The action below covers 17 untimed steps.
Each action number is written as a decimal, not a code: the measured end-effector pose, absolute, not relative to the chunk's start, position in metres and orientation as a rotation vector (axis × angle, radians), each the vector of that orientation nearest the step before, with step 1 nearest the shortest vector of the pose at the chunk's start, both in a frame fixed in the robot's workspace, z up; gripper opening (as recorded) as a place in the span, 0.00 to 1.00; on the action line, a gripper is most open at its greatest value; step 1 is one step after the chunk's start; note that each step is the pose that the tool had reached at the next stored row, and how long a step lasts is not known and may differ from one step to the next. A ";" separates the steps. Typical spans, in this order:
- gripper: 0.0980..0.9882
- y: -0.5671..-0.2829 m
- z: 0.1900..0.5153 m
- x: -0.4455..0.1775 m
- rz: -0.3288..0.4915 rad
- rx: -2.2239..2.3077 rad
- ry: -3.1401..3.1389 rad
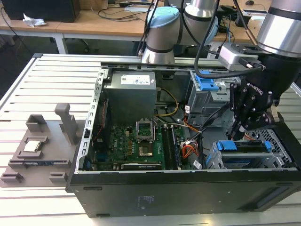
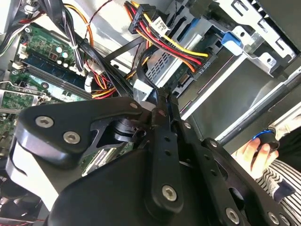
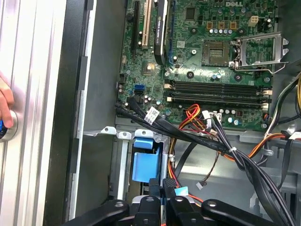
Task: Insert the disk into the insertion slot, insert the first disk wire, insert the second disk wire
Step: 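Insert the second disk wire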
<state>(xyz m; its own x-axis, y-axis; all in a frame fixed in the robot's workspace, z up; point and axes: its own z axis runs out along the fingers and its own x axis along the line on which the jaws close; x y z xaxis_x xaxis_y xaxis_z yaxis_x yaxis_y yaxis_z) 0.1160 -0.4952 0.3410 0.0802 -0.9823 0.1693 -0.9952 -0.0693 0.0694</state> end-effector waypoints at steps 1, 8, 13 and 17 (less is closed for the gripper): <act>0.06 -0.495 0.341 0.118 0.115 2.180 -2.021; 0.06 -0.503 0.341 0.125 0.110 2.181 -2.024; 0.06 -0.504 0.341 0.134 0.109 2.180 -2.024; 0.06 -0.506 0.340 0.134 0.108 2.175 -2.029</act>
<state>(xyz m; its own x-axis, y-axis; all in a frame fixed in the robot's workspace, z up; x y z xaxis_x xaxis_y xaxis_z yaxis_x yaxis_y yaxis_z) 0.1345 -0.5064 0.3395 0.0741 -0.9836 0.1646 -0.9955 -0.0632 0.0709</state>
